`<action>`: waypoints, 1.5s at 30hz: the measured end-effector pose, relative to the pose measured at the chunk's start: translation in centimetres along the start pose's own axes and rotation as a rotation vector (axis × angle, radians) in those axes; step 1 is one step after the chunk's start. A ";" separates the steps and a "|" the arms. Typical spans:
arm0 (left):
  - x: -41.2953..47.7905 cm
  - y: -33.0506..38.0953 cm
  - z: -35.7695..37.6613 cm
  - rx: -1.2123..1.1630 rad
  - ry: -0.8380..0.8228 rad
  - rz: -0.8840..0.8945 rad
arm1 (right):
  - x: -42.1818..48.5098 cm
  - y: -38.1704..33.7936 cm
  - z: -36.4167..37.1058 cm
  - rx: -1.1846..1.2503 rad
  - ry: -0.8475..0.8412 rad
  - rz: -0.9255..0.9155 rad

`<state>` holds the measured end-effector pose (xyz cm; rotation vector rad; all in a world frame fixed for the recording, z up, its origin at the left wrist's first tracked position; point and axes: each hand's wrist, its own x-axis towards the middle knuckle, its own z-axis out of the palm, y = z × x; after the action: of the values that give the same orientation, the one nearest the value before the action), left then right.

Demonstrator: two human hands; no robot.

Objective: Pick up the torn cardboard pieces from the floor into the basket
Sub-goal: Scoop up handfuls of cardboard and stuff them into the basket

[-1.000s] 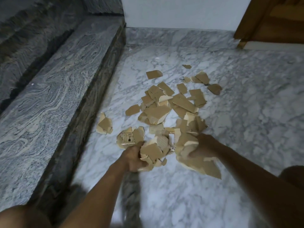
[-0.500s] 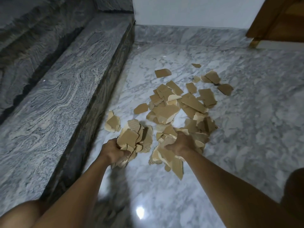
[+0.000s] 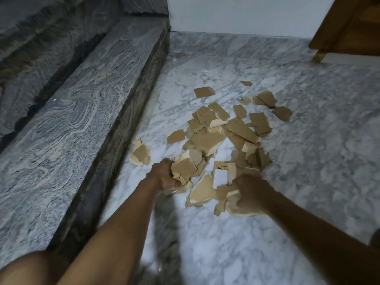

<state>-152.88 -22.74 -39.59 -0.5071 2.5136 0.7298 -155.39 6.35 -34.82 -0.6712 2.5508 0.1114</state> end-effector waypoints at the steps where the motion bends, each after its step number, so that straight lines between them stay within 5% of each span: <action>1: -0.2 0.3 0.6 0.009 0.031 0.003 | -0.4 -0.2 1.1 0.025 0.023 0.012; 5: -0.9 0.5 1.5 0.120 0.130 0.062 | -0.5 0.1 1.8 0.100 0.007 0.057; 10: -3.3 -1.1 1.3 -0.165 0.199 0.021 | 2.4 -1.7 -2.2 0.071 -0.051 -0.152; 14: -5.3 -3.2 1.3 -0.349 0.227 -0.066 | 5.8 -5.6 -2.2 -0.214 -0.116 -0.341; 18: -6.1 -4.8 1.5 -0.294 0.183 -0.091 | 7.8 -7.3 -2.3 -0.307 -0.270 -0.351; 31: -5.5 -3.8 1.4 -0.172 0.099 -0.066 | 7.3 -6.0 -1.5 -0.260 -0.206 -0.336; 35: -5.7 -3.2 1.1 -0.255 0.174 -0.095 | 5.8 -5.4 -1.2 -0.010 -0.108 -0.325; 45: -5.3 0.8 -1.2 -0.358 0.104 -0.078 | 1.5 1.4 -4.4 1.155 0.308 -0.011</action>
<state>-149.30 -21.67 -35.56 -0.7787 2.4481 1.1580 -159.15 6.09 -31.80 -0.2216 2.3177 -1.4285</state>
